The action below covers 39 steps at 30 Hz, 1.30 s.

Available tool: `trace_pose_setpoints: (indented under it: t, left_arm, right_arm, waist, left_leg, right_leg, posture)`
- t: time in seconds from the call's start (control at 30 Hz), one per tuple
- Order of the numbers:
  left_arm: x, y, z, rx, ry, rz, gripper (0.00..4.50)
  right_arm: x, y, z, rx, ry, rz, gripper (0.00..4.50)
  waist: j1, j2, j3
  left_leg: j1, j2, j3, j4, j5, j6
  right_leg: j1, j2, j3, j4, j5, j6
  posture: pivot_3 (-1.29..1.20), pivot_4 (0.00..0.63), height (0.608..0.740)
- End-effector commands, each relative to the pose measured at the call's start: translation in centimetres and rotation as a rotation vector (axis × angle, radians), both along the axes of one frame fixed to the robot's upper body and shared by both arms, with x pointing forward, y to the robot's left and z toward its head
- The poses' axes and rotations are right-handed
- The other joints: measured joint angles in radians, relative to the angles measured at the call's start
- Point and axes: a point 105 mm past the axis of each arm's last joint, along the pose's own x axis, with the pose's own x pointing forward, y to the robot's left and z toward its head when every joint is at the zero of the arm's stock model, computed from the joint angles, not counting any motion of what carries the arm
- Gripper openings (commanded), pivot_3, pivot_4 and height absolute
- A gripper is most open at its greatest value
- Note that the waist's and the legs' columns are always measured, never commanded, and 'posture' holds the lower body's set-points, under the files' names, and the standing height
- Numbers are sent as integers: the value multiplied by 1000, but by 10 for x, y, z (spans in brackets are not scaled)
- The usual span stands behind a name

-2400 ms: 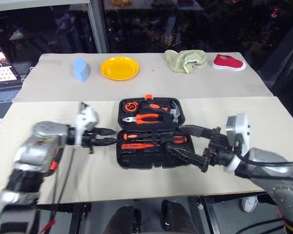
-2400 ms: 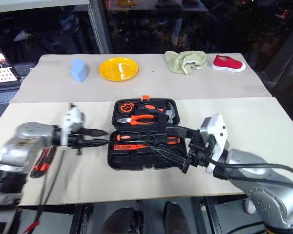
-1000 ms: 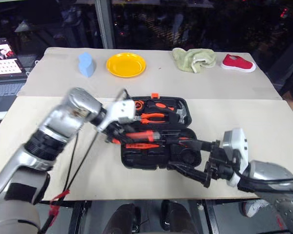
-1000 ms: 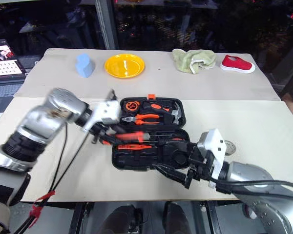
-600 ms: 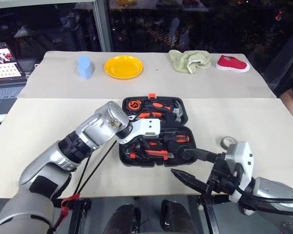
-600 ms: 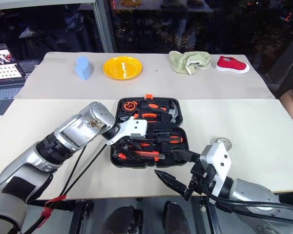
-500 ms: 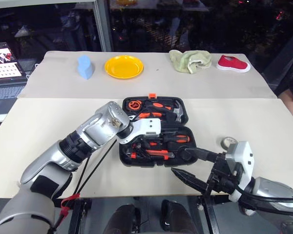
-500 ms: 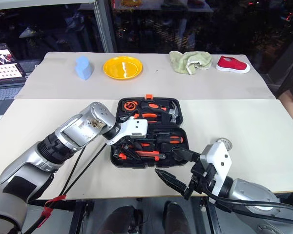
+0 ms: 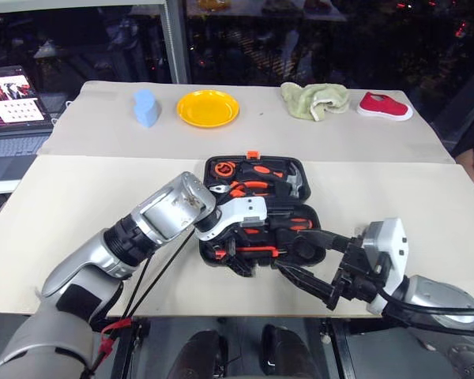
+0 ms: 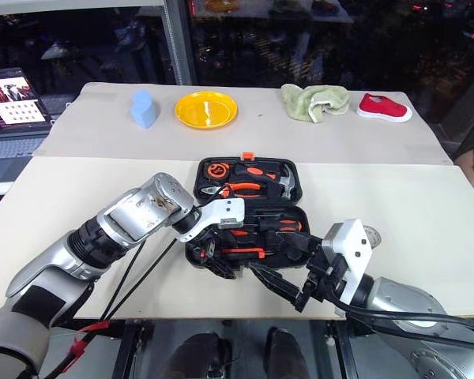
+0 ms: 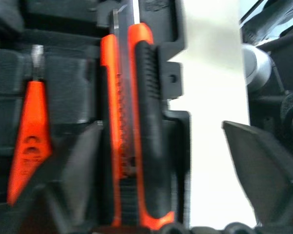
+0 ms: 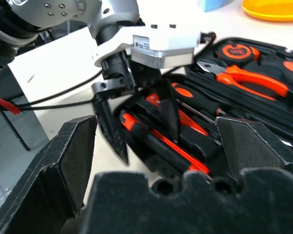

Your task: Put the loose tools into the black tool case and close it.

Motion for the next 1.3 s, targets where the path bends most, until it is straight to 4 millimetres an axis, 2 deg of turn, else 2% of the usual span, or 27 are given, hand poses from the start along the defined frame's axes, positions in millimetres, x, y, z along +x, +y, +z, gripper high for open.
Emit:
trace_pose_setpoints:
  t: [0.03, 0.13, 0.17, 0.43, 0.67, 0.93, 1.0, 1.07, 1.3]
  left_arm:
    - [-6, 2, 4, -40, -10, -56, 1352]
    - [-11, 5, 2, -67, -14, -101, 283]
    - [-13, 6, 0, -67, -9, -109, 53]
    - [-27, 10, -9, -71, 22, -200, 53]
    - [-26, 11, -26, 8, -16, -227, 53]
    - [-31, 12, -32, 28, -22, -279, 53]
    - [-31, 13, -40, 67, -55, -302, 53]
    - [-30, 12, -47, 90, -74, -314, 53]
    - [-23, 8, -53, 104, -112, -320, 53]
  right_arm:
    - [-2, -2, 9, -8, -54, -2, 4500]
    - [-3, -4, 9, -13, -54, -4, 4500]
    - [-3, -4, 9, -15, -54, -5, 4500]
    - [-6, -5, 9, -25, -48, -2, 4500]
    - [-5, -5, 9, -29, -49, -1, 4500]
    - [-7, -3, 7, -29, -42, -6, 4500]
    - [-7, -3, 7, -28, -41, -6, 4500]
    - [-7, -3, 7, -28, -42, -8, 4500]
    - [-5, -3, 8, -21, -49, -23, 4500]
  waist:
    - [0, 0, 0]
    - [3, 0, 0]
    - [2, 0, 0]
    - [2, 0, 0]
    - [1, 0, 0]
    - [1, 0, 0]
    - [1, 0, 0]
    - [2, 0, 0]
    - [5, 0, 0]
  left_leg:
    - [0, 0, 0, -1, 0, 0]
    - [-2, 0, 0, -1, 0, 0]
    - [-2, 0, 0, -1, 0, 0]
    - [-1, 0, 0, -1, 0, 0]
    - [-1, 0, 0, 0, 0, 0]
    - [-1, 0, 0, 0, 0, 1]
    - [-1, 0, 0, 0, 0, 1]
    - [-1, 0, 0, 0, -1, 1]
    - [0, 0, 0, 1, -1, 2]
  right_leg:
    - [0, 0, 0, -1, 0, 0]
    - [0, 0, -1, -2, 0, 0]
    - [0, 0, -1, -2, 0, 0]
    - [0, -2, 0, -1, 0, 0]
    - [0, -1, 0, -1, 0, 0]
    - [0, -2, 0, -1, 0, 0]
    - [0, -1, 0, -1, 0, 0]
    - [0, -2, 0, -2, 0, 0]
    - [2, -3, 0, -1, 0, 0]
  posture:
    - [0, 150, 740]
    - [0, 150, 740]
    - [0, 150, 740]
    - [0, 150, 740]
    - [0, 150, 740]
    - [0, 150, 740]
    - [0, 150, 740]
    - [0, 150, 740]
    - [0, 150, 740]
